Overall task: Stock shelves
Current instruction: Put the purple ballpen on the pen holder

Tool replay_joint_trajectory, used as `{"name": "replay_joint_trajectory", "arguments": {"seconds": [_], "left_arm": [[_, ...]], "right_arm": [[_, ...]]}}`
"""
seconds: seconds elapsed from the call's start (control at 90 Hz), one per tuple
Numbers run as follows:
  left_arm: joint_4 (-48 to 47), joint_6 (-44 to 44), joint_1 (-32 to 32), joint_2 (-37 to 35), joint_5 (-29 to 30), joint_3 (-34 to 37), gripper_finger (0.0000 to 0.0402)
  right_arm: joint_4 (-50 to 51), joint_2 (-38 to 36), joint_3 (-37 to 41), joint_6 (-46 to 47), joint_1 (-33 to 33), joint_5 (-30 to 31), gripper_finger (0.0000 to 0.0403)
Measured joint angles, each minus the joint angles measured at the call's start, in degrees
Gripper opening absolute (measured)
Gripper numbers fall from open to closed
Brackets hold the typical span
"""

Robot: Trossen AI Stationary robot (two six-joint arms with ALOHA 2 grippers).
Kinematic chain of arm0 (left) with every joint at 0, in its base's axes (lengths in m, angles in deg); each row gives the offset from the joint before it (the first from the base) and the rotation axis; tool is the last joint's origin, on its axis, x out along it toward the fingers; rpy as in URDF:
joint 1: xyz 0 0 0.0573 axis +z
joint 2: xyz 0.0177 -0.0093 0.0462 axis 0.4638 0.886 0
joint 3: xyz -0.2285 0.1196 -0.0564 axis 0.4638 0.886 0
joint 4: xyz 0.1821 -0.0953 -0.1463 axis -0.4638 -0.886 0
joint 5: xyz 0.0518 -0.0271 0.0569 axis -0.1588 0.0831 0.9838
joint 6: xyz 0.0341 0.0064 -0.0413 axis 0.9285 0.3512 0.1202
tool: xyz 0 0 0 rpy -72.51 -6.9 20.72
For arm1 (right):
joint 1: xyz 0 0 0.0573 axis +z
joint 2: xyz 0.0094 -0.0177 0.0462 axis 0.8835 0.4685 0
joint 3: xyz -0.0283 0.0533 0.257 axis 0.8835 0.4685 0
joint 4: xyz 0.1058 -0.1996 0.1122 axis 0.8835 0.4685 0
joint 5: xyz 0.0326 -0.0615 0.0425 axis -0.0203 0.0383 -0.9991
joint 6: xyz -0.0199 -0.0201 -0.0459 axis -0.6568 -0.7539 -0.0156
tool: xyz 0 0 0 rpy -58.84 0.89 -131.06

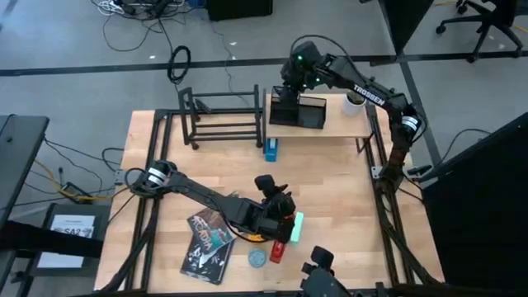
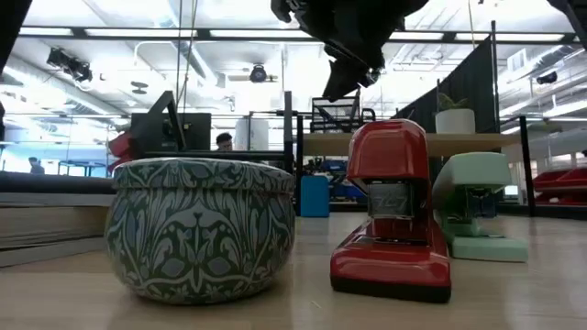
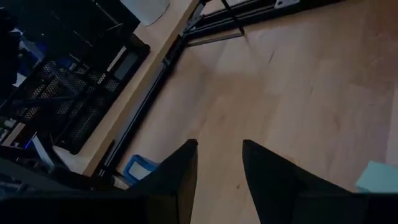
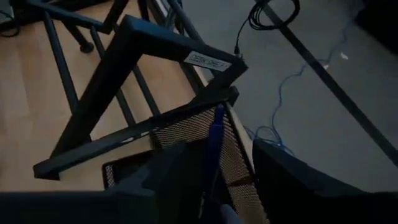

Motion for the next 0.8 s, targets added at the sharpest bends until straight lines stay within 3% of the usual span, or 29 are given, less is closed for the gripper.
{"name": "replay_joint_trajectory", "arguments": {"seconds": [0.8], "left_arm": [[4.46, 1.42, -0.31, 0.01, -2.23, 0.0, 0.011]], "right_arm": [[0.84, 1.7, 0.04, 0.3, -0.16, -2.14, 0.0158]]}}
